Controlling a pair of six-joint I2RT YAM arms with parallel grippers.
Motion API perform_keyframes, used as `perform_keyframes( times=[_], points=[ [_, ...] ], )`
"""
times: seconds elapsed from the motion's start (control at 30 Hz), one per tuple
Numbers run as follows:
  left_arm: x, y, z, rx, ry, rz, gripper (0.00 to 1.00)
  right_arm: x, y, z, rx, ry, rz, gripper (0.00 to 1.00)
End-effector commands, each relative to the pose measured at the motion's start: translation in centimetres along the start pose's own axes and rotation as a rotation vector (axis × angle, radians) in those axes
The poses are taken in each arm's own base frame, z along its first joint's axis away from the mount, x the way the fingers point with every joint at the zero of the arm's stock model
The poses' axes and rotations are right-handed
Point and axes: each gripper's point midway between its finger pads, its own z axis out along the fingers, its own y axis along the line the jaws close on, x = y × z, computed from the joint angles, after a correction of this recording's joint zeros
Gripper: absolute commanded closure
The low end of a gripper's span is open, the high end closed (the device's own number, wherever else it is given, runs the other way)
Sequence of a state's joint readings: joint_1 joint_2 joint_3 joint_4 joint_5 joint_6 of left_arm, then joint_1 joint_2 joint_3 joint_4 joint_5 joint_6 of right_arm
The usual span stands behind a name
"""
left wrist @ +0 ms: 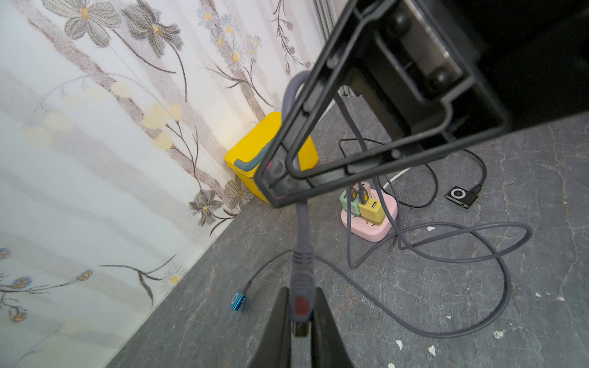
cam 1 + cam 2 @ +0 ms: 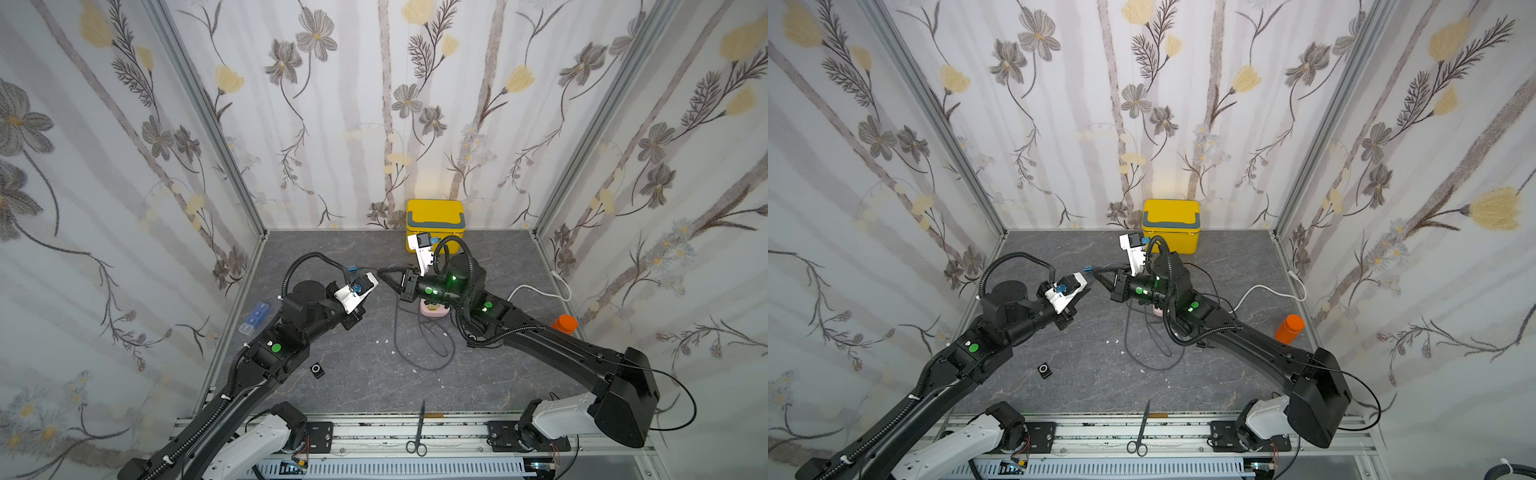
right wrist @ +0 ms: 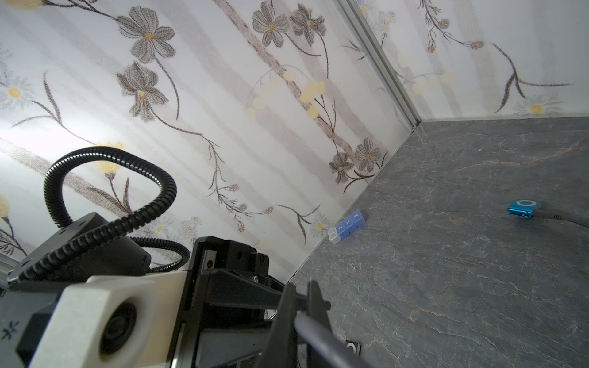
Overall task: Charge mp3
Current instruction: Pick up the charging cable from the center of the board.
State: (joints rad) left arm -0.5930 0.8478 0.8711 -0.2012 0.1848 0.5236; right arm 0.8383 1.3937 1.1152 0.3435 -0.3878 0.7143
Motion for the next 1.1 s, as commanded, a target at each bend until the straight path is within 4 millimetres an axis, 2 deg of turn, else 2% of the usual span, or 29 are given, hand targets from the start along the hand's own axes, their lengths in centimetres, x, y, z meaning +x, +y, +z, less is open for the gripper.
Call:
perform_keyframes(
  times=[0.0,0.13,0.27,0.47,0.73,1.07],
  points=[
    [-0.6,0.3,-0.3,-0.008,-0.011,0.01,0.92,0.6,0.2,0.1,-0.018,0.031,-0.003,0.76],
    [-0.5,0.2,-0.2,0.001,0.004,0.027,0.92,2.1,-0.1,0.4,-0.032,0.097,0.016,0.7],
    [-0.3,-0.1,0.0,0.027,0.019,0.034,0.92,3.1,-0.3,0.6,-0.046,0.137,0.03,0.7],
    [-0.2,-0.4,0.0,0.043,0.026,0.039,0.91,3.2,0.0,0.8,-0.067,0.145,0.026,0.71],
    [-0.7,-0.8,-0.3,0.078,0.027,0.04,0.91,4.0,-0.3,1.3,-0.078,0.182,0.039,0.78],
    [0.0,-1.2,-0.7,0.096,0.058,0.043,0.9,3.7,0.0,1.1,-0.085,0.173,0.035,0.77]
  ],
)
